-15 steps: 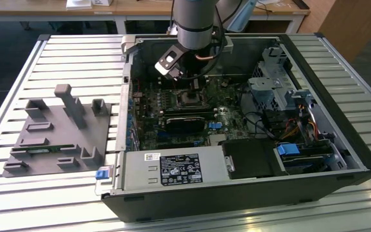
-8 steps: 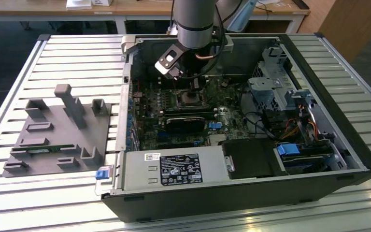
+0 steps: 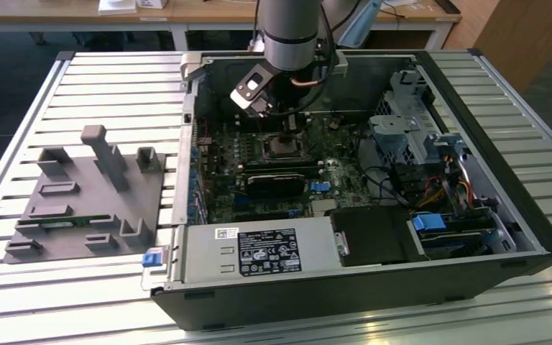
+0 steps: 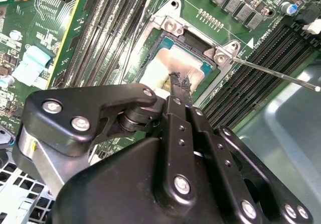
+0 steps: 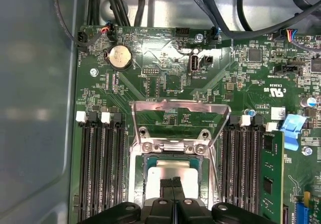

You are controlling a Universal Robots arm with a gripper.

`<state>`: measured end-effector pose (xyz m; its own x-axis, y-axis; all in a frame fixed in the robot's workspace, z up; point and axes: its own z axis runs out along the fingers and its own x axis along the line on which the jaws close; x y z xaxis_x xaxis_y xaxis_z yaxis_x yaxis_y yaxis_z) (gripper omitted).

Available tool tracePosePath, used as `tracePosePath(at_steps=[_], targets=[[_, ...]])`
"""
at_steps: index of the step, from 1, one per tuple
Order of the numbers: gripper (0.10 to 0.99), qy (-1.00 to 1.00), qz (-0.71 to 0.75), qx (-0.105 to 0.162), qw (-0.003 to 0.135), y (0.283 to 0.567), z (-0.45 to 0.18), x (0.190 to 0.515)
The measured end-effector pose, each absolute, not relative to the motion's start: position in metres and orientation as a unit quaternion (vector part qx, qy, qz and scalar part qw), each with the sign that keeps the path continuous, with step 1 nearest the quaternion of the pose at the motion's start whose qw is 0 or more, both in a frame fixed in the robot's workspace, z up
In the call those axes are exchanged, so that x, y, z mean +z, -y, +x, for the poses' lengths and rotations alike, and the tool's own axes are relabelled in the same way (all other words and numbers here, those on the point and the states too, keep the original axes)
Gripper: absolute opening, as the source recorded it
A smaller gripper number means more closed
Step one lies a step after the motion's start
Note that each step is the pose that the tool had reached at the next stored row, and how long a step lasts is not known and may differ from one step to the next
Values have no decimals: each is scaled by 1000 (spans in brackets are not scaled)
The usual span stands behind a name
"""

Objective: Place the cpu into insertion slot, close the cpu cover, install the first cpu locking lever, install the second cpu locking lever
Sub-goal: 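Close the cpu cover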

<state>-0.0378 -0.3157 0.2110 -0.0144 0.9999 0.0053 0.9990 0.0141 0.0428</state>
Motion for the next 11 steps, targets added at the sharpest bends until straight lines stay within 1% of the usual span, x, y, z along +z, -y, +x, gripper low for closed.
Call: tracePosePath(at_steps=[11], targets=[[106,-712,702,17,13,316,-38,221]])
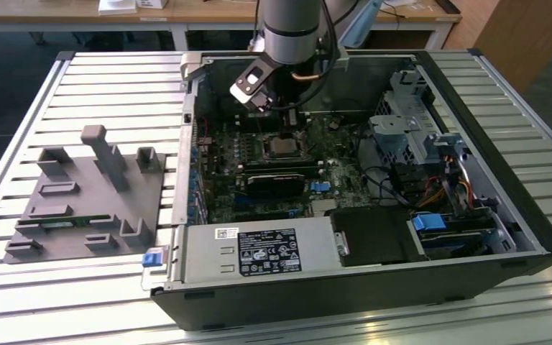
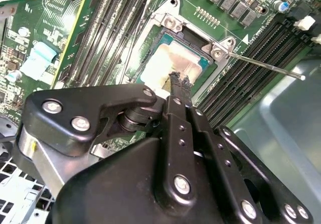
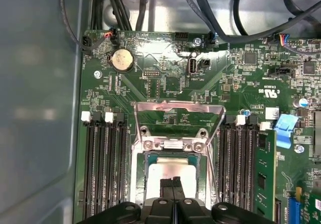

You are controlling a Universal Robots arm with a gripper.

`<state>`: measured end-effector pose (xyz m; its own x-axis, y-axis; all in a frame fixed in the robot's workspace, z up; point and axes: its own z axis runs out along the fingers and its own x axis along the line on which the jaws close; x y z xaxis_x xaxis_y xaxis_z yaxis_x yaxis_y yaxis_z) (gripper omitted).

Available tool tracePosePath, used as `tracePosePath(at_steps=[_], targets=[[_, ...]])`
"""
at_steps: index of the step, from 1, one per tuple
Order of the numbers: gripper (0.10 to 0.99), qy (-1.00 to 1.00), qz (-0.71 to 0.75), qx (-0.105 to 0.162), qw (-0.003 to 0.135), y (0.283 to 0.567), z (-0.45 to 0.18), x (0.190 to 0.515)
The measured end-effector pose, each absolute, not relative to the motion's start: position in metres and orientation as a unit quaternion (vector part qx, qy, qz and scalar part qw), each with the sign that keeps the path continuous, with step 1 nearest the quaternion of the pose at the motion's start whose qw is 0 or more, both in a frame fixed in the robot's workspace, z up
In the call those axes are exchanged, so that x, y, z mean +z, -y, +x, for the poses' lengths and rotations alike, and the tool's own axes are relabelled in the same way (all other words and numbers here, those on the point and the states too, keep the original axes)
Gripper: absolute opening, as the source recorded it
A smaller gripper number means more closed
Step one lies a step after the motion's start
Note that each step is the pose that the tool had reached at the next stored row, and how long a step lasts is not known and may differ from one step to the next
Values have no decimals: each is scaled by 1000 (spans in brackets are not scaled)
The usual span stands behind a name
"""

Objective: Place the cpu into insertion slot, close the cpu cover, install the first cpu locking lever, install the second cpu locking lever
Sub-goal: 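Close the cpu cover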

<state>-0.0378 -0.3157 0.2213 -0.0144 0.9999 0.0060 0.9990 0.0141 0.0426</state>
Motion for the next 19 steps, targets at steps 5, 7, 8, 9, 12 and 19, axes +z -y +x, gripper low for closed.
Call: tracePosePath(at_steps=[5,7,8,9,12,19], targets=[[106,-712,702,17,13,316,-38,231],[106,-712,702,17,13,316,-38,239],[106,-712,702,17,13,316,-38,243],[106,-712,702,17,13,316,-38,247],[106,-712,702,17,13,316,-38,259],[106,-712,702,17,13,319,-38,269]])
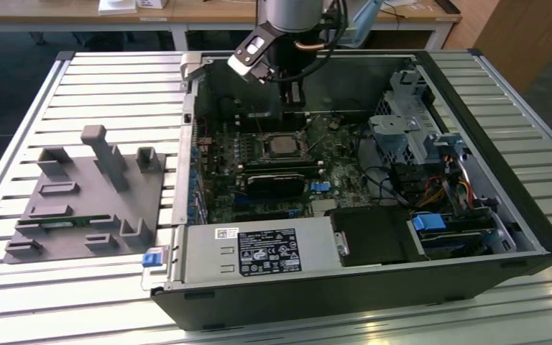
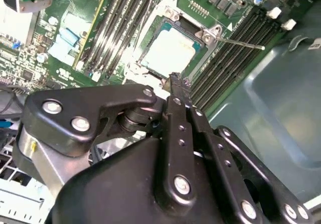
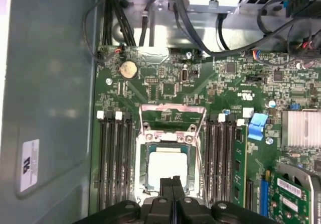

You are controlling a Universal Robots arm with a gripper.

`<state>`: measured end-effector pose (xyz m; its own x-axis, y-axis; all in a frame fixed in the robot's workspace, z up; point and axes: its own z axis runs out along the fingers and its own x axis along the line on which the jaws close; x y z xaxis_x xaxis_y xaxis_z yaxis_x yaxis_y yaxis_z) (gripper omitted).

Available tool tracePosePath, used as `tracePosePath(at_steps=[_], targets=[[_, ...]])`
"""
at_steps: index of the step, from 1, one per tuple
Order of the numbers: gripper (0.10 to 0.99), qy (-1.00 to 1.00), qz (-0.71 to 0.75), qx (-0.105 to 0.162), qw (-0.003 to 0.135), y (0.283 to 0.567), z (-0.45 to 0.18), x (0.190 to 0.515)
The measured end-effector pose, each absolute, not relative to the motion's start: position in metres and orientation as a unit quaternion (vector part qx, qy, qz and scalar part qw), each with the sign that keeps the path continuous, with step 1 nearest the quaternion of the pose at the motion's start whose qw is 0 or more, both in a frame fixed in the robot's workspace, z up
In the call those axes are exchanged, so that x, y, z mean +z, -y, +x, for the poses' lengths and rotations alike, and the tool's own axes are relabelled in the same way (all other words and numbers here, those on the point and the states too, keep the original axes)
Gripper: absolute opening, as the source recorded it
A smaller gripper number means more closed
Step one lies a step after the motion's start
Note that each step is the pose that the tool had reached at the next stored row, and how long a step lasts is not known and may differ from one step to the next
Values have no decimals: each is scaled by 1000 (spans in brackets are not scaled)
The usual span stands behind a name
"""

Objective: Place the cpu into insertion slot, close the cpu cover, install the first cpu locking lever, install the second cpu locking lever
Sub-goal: 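Close the cpu cover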

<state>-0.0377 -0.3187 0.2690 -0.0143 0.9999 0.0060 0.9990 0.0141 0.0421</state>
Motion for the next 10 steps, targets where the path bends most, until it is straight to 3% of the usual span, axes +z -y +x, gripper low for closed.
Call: tracePosePath(at_steps=[10], targets=[[106,-712,702,17,13,324,-19,269]])
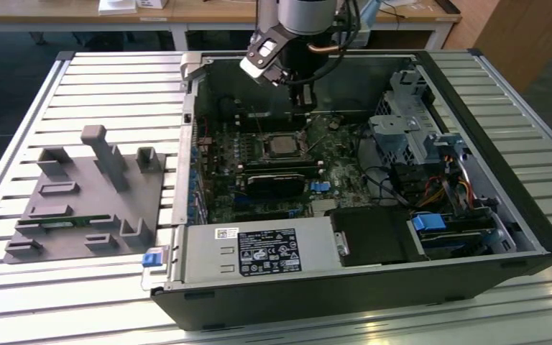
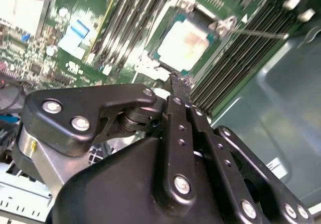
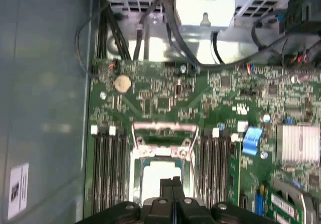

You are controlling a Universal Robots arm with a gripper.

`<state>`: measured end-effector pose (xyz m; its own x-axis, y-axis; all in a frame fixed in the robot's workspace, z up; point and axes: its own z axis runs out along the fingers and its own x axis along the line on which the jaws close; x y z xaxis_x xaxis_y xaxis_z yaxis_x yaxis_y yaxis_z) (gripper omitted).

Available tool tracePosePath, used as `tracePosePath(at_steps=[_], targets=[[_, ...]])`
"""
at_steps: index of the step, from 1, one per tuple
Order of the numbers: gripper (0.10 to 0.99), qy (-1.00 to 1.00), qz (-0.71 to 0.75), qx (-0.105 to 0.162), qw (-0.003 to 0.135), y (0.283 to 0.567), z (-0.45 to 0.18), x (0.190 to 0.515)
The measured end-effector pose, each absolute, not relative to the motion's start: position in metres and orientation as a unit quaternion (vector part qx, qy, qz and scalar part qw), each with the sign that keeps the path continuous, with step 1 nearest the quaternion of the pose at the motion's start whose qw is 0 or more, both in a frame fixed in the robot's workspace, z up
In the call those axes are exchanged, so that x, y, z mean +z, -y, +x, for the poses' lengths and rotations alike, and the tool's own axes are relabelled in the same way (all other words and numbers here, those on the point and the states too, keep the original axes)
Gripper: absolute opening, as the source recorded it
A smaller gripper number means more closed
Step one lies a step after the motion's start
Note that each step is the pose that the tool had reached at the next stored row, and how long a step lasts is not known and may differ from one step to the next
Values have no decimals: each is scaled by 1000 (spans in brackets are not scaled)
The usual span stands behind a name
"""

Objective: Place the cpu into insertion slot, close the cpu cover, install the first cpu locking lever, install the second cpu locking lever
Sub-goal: 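Close the cpu cover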

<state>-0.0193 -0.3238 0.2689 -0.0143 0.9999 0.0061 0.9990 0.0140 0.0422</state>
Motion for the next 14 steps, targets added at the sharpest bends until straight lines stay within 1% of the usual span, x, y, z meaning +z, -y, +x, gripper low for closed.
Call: tracePosePath(at_steps=[14], targets=[[106,-712,702,17,12,324,2,269]])
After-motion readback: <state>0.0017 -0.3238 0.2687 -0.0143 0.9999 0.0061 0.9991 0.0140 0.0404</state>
